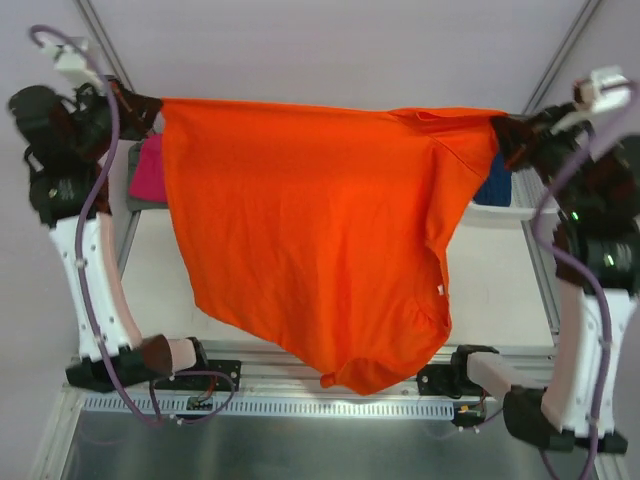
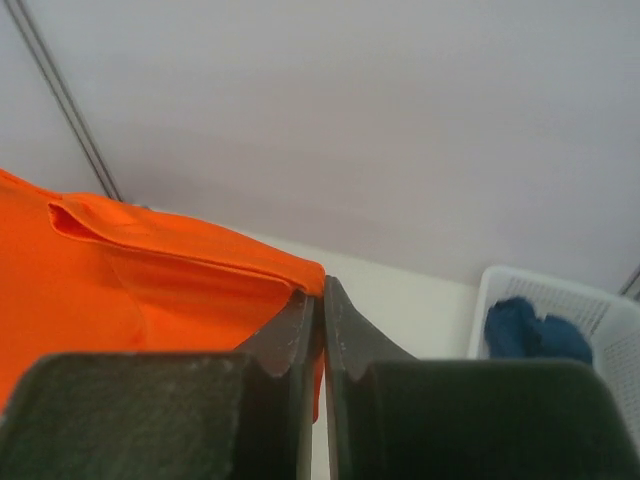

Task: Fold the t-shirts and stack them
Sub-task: Flatten the tshirt out

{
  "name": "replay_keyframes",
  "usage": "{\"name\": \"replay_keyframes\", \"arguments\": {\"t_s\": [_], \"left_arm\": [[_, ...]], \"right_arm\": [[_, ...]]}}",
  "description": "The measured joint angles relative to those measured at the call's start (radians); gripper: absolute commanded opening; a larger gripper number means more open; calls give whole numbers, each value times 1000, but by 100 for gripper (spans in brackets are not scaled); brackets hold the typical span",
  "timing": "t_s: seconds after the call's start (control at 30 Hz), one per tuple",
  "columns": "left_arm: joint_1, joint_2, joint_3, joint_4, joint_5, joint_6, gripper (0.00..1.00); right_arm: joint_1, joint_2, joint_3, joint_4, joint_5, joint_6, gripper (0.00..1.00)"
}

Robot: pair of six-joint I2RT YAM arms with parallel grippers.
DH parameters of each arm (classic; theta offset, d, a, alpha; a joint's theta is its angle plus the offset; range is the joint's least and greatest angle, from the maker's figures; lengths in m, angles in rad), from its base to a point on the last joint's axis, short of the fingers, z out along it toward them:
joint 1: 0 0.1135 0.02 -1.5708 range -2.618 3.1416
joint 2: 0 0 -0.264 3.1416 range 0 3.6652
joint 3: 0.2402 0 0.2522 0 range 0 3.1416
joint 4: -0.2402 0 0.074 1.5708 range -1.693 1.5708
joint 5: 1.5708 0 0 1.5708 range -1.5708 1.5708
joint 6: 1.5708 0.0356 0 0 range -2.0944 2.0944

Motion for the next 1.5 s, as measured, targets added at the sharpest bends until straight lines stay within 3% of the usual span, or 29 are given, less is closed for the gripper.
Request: {"name": "replay_keyframes", "arguments": {"t_s": [0.17, 0.43, 0.47, 0.5, 0.53, 0.57, 0.6, 0.63, 0.67, 0.9, 1.07, 1.27, 1.5], "left_arm": [[-161, 292, -72, -18, -88, 124, 0], [-298, 747, -25, -63, -193, 289, 3], [-311, 806, 14, -72, -208, 302, 65], [-323, 877, 65, -70, -229, 318, 80], [-332, 936, 102, -64, -248, 327, 82], [-339, 989, 145, -71, -265, 331, 94], [-344, 1027, 173, -71, -285, 337, 99], [-348, 1067, 202, -70, -304, 340, 99], [-351, 1096, 220, -71, -319, 343, 99], [-372, 1112, 230, -78, -388, 352, 99], [-430, 1015, 162, -79, -403, 342, 99], [-534, 841, 65, -80, -334, 296, 99], [-580, 835, 45, -118, -192, 222, 99]], "right_arm": [[14, 345, -123, 117, 6, -10, 1], [26, 897, -48, 85, 79, -116, 3], [31, 956, -6, 70, 91, -133, 9], [36, 1020, 44, 57, 100, -151, 28], [40, 1074, 93, 51, 111, -160, 34], [46, 1126, 144, 41, 125, -177, 51], [52, 1170, 188, 34, 138, -185, 66], [59, 1207, 225, 29, 149, -197, 91], [66, 1228, 244, 29, 158, -197, 96], [127, 1241, 253, 11, 190, -211, 96], [142, 1172, 189, -5, 175, -189, 96], [147, 1000, 64, -61, 97, -130, 96], [194, 951, 31, -191, -71, -63, 96]]}}
